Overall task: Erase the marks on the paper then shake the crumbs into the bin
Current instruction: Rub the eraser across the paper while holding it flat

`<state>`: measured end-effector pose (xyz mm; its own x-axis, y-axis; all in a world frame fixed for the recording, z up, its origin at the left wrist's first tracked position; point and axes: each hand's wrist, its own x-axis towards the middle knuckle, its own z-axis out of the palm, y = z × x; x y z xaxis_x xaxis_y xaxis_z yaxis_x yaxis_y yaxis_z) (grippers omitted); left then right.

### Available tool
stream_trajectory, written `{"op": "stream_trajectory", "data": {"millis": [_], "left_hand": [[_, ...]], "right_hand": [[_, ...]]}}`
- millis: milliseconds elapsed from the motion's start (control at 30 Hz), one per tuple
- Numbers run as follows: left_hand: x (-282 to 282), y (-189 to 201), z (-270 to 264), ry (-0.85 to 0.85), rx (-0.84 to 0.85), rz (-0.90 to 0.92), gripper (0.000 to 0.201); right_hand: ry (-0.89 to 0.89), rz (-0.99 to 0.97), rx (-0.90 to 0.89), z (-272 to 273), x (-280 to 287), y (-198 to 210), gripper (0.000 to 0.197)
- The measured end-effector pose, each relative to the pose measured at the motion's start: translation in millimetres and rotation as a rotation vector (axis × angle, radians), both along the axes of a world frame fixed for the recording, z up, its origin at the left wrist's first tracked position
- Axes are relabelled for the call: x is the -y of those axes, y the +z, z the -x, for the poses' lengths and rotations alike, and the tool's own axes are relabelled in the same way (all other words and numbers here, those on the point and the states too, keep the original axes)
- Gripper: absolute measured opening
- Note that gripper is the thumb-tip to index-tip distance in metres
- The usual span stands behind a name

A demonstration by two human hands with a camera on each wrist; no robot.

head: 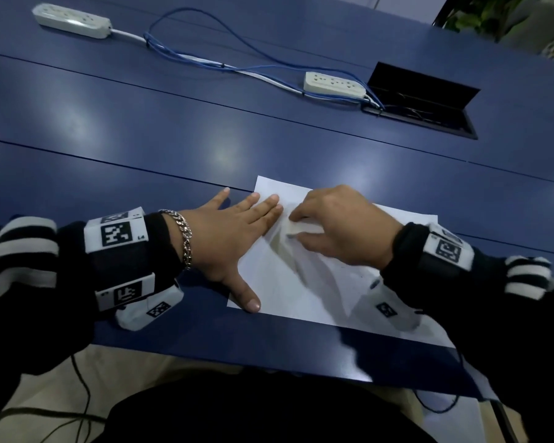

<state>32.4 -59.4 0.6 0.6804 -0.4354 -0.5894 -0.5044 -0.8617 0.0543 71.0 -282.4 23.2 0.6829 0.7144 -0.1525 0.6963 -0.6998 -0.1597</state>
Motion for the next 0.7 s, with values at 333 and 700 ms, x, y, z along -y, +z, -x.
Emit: {"op": "stream_trajectory", "data": {"millis": [333, 700], "left_hand": [[-4, -5, 2, -0.035, 0.047, 0.018, 0.148], [-2, -5, -1, -0.047, 0.038, -0.021, 0.131]], "right_hand": [[-0.018, 0.037, -0.081, 55, 44, 5, 0.028], [0.030, -0.004, -0.097, 54, 19, -1, 0.029]]}}
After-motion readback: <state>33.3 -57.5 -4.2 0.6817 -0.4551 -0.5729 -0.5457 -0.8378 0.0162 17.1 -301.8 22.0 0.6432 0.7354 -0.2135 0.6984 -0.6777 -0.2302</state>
